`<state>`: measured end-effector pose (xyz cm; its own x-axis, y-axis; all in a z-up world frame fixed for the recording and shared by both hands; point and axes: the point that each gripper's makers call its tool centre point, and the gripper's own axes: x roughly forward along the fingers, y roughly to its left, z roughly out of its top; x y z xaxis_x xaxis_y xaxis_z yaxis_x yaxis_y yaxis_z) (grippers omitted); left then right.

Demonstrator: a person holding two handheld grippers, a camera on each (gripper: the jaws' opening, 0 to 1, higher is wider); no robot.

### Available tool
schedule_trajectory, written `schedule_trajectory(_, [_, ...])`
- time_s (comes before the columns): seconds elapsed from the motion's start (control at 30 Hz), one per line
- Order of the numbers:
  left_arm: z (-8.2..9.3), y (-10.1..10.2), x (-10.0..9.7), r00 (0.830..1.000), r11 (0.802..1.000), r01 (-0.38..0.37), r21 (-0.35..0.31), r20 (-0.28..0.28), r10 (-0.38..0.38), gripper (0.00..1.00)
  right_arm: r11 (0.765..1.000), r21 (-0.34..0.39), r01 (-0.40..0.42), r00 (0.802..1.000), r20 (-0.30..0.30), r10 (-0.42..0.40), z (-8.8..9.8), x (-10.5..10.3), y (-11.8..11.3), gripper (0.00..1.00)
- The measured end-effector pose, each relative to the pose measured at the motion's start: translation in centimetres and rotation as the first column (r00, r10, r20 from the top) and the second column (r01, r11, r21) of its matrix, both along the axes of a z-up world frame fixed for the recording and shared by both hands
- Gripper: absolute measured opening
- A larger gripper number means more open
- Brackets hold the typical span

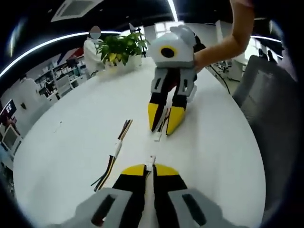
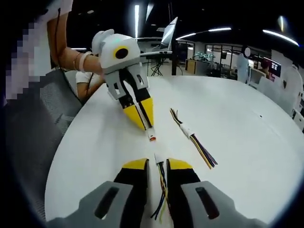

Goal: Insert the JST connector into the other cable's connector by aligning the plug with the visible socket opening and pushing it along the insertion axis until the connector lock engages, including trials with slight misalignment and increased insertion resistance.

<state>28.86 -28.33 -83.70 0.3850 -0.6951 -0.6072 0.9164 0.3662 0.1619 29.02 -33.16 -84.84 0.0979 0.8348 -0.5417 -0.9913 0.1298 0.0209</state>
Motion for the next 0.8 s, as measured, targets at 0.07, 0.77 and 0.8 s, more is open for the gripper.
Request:
schedule_trajectory(0.07, [-0.2, 0.0, -0.1, 1.0, 1.0, 0.003, 0.006, -0.005, -0.003, 0.0, 1.0, 0.003, 0.007, 1.0, -0.011, -0.007, 0.1, 0.0, 0.0, 0.11])
schedule_trajectory(0.77, [-0.3, 0.1, 0.9, 0.999, 1.0, -0.009, 0.007, 0.032, 0.009, 0.02, 1.0, 0.023, 0.007, 1.0, 0.009, -0.007, -0.1, 0.2, 0.0, 0.08])
schedule_trajectory(0.8, [-0.4, 0.1, 0.9, 0.999, 1.0, -0.009, 0.01, 0.032, 0.008, 0.02, 1.0, 0.024, 0.007, 1.0, 0.011, -0.007, -0.1, 0.2, 0.0, 0.08])
